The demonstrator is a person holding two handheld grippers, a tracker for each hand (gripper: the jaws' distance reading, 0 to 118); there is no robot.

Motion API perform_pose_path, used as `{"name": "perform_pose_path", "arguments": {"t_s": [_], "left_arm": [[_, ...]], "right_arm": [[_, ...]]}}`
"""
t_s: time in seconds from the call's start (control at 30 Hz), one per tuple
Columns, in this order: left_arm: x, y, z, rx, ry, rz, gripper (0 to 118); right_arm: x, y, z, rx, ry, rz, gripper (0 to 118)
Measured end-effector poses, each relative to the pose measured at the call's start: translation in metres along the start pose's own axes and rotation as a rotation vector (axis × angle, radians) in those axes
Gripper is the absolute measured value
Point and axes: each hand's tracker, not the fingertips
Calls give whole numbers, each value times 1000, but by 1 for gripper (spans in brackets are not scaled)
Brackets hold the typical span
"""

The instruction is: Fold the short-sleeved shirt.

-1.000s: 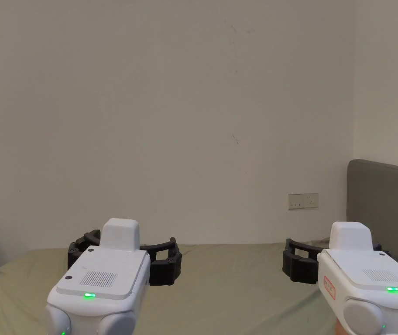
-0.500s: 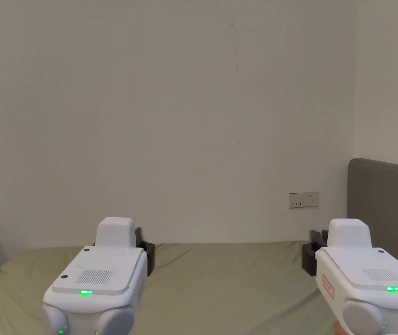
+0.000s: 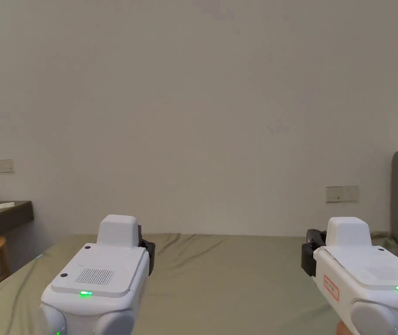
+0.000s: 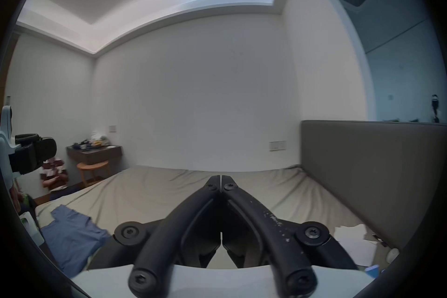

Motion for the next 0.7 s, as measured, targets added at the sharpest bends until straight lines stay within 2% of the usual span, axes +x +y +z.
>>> {"name": "perform_pose_path", "arguments": {"t_s": [0.1,0.27,0.43,0.57,0.63,0.7], "left_arm": [[-70,-9,30,-30,162,-12,0],[-187,-32,112,-86,535,-72,0],[-273,-46,203,-169,861,-73,0],[-304,-55,254,-186,1028,-66,0],[-313,-61,268,-204,1059,-62,0],[-319,-70,261,-239,1039,-62,0]], "right_arm": [[-68,3,-13,-9,184,-12,0],[-201,2,-14,-4,492,13,0],[-326,-10,24,-17,801,27,0],[-390,-22,51,-41,983,60,0],[-409,-27,59,-44,1031,65,0],[-413,-30,54,-53,1032,57,0]]}}
